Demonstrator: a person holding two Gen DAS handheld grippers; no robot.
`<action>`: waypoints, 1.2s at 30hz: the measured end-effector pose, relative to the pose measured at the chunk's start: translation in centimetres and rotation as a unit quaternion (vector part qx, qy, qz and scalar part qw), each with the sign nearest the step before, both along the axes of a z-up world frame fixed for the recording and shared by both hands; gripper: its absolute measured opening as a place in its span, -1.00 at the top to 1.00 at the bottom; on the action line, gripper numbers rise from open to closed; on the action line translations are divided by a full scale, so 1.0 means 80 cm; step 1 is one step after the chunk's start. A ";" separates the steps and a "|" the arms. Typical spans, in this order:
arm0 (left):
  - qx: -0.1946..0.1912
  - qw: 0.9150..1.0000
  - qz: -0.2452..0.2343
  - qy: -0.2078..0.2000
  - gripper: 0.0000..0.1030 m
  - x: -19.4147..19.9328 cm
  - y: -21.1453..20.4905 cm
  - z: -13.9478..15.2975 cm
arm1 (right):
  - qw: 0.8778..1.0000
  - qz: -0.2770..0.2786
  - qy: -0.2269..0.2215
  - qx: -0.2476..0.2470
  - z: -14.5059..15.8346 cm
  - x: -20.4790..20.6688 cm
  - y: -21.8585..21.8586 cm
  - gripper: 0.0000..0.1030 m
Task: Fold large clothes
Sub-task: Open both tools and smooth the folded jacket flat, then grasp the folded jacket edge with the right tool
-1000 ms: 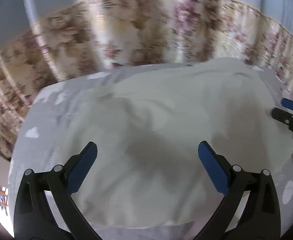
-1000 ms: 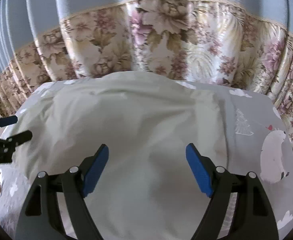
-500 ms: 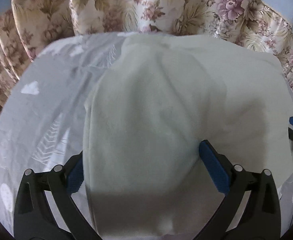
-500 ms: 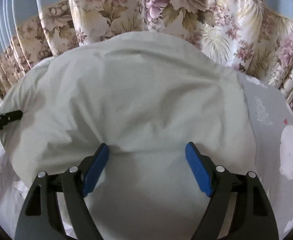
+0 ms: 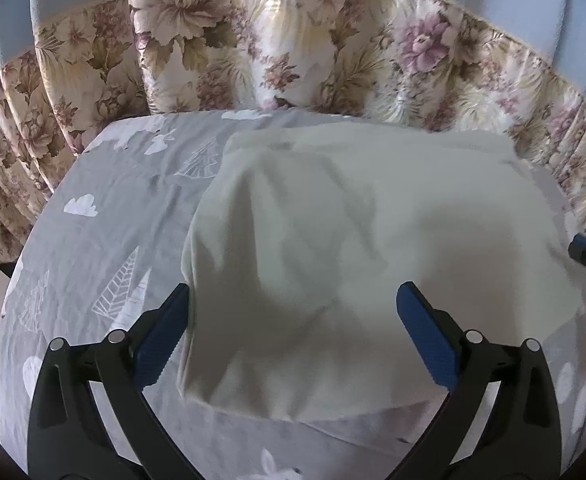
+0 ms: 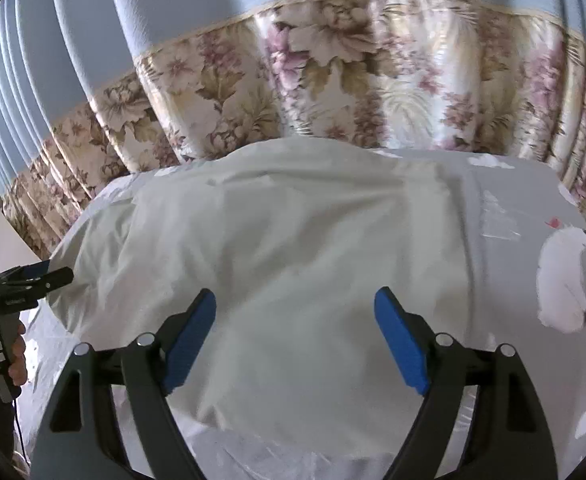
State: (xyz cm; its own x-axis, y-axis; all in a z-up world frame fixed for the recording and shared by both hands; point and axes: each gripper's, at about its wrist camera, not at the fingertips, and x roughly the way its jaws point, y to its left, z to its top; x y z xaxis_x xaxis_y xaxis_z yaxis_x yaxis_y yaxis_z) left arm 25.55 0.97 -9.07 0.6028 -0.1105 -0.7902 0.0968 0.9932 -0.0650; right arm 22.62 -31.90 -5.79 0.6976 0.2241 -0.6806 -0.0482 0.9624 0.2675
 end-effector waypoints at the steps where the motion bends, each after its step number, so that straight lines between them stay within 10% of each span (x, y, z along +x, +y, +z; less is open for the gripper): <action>1: 0.000 1.000 -0.001 -0.001 -0.94 -0.002 -0.003 0.003 | 1.000 -0.003 -0.001 0.001 -0.002 -0.003 -0.006 -0.60; 11: 0.018 0.999 -0.006 -0.042 -0.94 -0.021 -0.033 0.033 | 0.993 -0.060 0.037 0.094 -0.043 -0.010 -0.103 -0.60; 23: 0.013 0.999 -0.029 -0.032 -0.94 0.007 -0.082 0.026 | 0.995 -0.058 0.056 0.056 -0.068 0.010 -0.113 -0.57; 27: 0.015 0.999 -0.041 -0.020 -0.94 0.018 -0.099 0.013 | 0.994 -0.052 0.062 0.080 -0.080 0.009 -0.117 -0.01; 36: 0.021 0.998 -0.056 0.005 -0.94 0.030 -0.115 -0.011 | 0.990 -0.011 0.085 0.112 -0.091 0.026 -0.099 0.01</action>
State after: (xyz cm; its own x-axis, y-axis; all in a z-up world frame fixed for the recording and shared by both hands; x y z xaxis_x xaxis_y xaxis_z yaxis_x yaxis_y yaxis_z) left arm 27.99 -8.19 -9.95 0.5799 -0.1440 -0.8019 0.2077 0.9779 -0.0254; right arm 24.72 -39.84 -13.04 0.5836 0.3691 -0.7233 0.0365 0.8779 0.4775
